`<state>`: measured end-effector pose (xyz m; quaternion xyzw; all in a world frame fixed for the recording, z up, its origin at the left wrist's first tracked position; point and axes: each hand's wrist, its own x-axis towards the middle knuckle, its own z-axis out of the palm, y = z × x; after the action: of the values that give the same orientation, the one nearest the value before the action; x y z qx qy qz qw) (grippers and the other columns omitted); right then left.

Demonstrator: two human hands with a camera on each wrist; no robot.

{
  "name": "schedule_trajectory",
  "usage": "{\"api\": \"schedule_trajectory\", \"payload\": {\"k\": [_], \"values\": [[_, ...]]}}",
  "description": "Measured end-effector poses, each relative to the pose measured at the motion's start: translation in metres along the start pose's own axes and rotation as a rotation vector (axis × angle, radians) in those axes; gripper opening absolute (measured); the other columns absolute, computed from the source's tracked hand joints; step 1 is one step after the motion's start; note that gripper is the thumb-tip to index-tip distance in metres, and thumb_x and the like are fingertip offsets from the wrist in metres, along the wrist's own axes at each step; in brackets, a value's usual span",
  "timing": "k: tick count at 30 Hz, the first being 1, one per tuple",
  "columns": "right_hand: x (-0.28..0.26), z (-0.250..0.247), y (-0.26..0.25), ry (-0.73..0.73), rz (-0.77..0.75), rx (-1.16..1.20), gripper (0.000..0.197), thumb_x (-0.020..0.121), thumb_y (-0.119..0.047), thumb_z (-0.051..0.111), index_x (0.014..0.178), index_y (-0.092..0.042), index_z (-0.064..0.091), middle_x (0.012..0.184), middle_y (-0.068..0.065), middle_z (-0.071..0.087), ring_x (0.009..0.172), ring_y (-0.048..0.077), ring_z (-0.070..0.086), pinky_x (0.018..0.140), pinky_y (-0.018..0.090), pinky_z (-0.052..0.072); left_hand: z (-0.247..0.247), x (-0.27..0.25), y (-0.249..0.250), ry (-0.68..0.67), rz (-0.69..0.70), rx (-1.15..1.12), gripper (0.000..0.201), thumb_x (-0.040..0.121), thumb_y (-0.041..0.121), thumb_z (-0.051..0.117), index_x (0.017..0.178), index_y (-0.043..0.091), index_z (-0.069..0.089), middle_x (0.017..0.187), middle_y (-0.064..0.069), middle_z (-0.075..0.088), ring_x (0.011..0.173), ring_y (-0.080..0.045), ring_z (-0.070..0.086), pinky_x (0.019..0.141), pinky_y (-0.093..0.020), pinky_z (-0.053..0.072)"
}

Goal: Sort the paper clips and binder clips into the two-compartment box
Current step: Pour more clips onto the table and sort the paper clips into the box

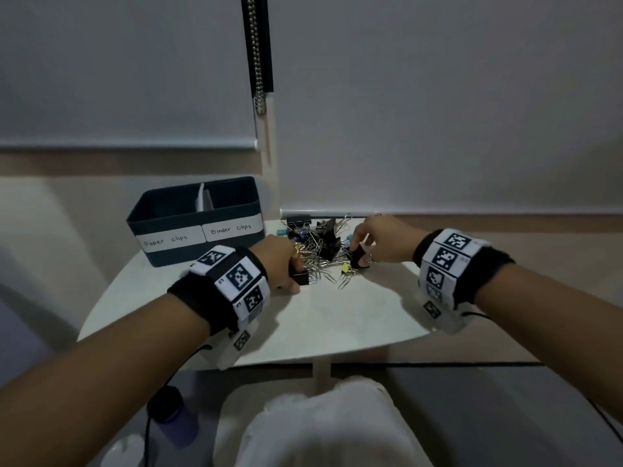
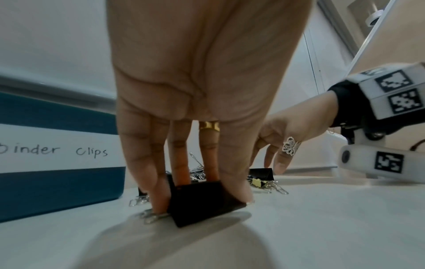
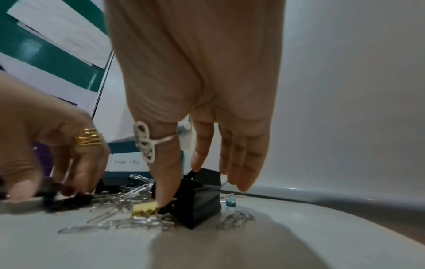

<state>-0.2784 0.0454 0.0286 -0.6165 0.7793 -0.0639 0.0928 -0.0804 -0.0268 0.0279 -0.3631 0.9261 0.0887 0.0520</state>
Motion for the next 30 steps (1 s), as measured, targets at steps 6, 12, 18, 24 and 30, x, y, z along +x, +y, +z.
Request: {"api": "schedule_trajectory", "payload": {"k": [6, 12, 18, 24, 30], "values": [[0.005, -0.005, 0.0, -0.093, -0.074, -0.121, 0.044, 0.083, -0.004, 0.053, 0.124, -0.019, 0.058, 0.123, 0.004, 0.062, 0.113, 0.022, 0.057, 0.093, 0.029, 0.046, 0.014, -0.014, -0.003, 0.061, -0.085, -0.045, 0.05, 0.069, 0.054, 0.072, 0.085, 0.007, 0.072, 0.086, -0.005, 0.071, 0.076, -0.016, 0.063, 0.071, -0.03, 0.052], [0.008, -0.008, 0.002, -0.181, 0.064, 0.195, 0.021, 0.087, -0.01, 0.059, 0.107, -0.007, 0.066, 0.09, 0.003, 0.066, 0.073, 0.012, 0.059, 0.066, 0.02, 0.049, 0.013, -0.024, -0.001, 0.185, -0.08, -0.046, 0.022, 0.076, 0.022, 0.071, 0.094, 0.009, 0.071, 0.102, -0.003, 0.066, 0.097, -0.018, 0.061, 0.075, -0.021, 0.045], [0.002, -0.02, 0.013, -0.426, 0.433, 0.844, 0.021, 0.093, -0.024, 0.034, 0.087, -0.007, 0.046, 0.052, 0.014, 0.063, 0.037, 0.02, 0.057, 0.042, 0.014, 0.043, 0.004, -0.027, 0.0, 0.258, -0.033, 0.099, 0.04, 0.073, 0.01, 0.069, 0.112, 0.017, 0.063, 0.114, -0.006, 0.054, 0.106, -0.023, 0.052, 0.088, -0.028, 0.046], [-0.001, -0.035, 0.02, -0.398, 0.398, 0.862, 0.029, 0.091, -0.033, 0.033, 0.08, -0.01, 0.046, 0.05, 0.014, 0.061, 0.048, 0.019, 0.05, 0.053, 0.02, 0.038, 0.008, -0.041, -0.018, 0.399, -0.036, 0.076, 0.047, 0.08, 0.003, 0.063, 0.124, 0.018, 0.058, 0.122, -0.007, 0.054, 0.115, -0.026, 0.048, 0.096, -0.034, 0.047], [-0.019, -0.04, -0.031, -0.256, 0.111, 0.88, 0.022, 0.093, -0.028, 0.052, 0.1, -0.007, 0.056, 0.069, 0.007, 0.061, 0.064, 0.019, 0.057, 0.063, 0.022, 0.05, 0.016, -0.074, -0.051, 0.439, -0.242, -0.204, 0.034, 0.086, 0.018, 0.064, 0.12, 0.017, 0.061, 0.117, -0.006, 0.063, 0.101, -0.02, 0.06, 0.085, -0.021, 0.041]]}}
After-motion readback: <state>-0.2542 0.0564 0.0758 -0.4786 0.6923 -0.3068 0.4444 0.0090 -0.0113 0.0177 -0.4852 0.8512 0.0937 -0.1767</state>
